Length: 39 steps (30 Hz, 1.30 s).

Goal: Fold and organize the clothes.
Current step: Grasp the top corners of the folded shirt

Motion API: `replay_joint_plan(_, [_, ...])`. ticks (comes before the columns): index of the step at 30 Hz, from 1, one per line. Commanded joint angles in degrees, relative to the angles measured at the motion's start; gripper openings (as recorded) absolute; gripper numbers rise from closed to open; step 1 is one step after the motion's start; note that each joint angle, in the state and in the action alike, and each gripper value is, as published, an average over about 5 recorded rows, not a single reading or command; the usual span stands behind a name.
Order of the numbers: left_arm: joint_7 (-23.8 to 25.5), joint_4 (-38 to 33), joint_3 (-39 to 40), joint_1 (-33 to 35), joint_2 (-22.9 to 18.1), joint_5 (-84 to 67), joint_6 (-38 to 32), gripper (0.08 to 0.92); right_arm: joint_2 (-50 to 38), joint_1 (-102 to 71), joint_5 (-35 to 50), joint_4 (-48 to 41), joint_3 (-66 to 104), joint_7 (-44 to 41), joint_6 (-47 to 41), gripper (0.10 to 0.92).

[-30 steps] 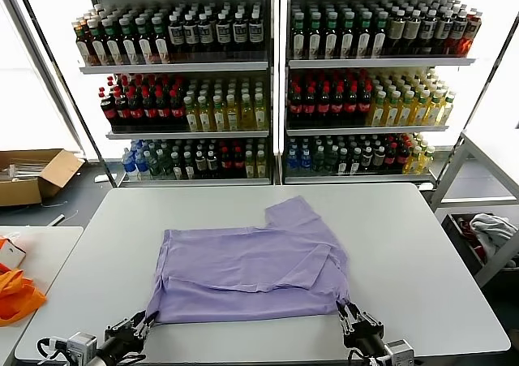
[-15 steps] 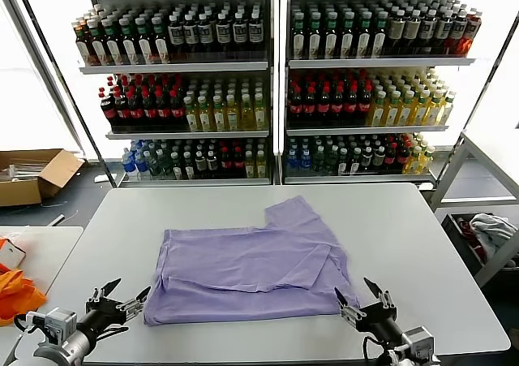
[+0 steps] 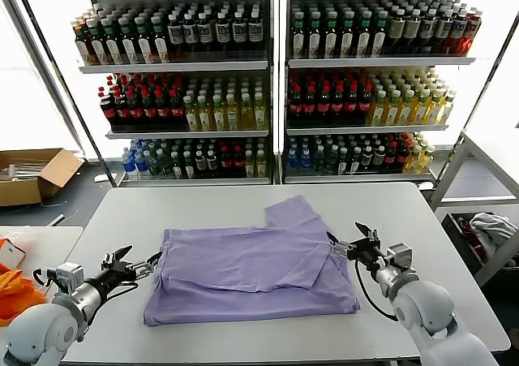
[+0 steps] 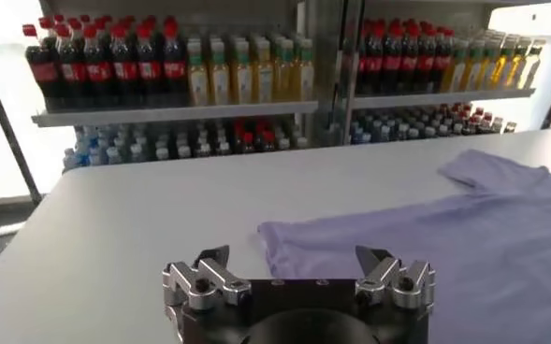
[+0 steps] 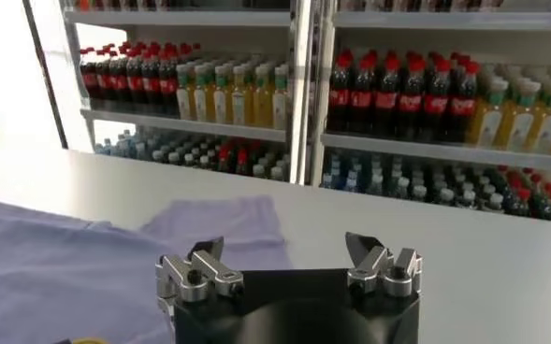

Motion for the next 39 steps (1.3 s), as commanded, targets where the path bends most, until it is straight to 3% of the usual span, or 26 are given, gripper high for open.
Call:
replay_joint_plan(1, [0.21,15.81,10.91,-16.77,-0.01,-3.83,0.64,0.822,8.45,22.31,-0.24,-23.49,-10.16,-2.30,-2.98,0.823])
replay_joint_plan(12, [-0.09,21.03,13.86,-18.86,-0.81,-3.07,0.32,0.823,11.81,24.35,-2.34,-32.79,-11.28,-1.73,-2.44,0.823])
replay_joint_plan(24, [-0.29,23.73,15.58,-20.13,-1.16,-2.80,0.35,0.823,13.77,25.62,-2.30,-35.85,-12.68,-0.62,-3.67,0.807])
replay_joint_plan(32, [-0.34,23.42,15.88,-19.09,-1.16,-3.04,0.51,0.807,14.04,24.53,-2.10,-34.52,-13.10,0.32,-3.92,0.594])
replay_joint_plan(39, [0.50,22.47,16.19,-18.19,-1.30,-2.99,0.26,0.624,13.73,23.36,-1.81,-33.49,-12.50,0.82,-3.91,0.395])
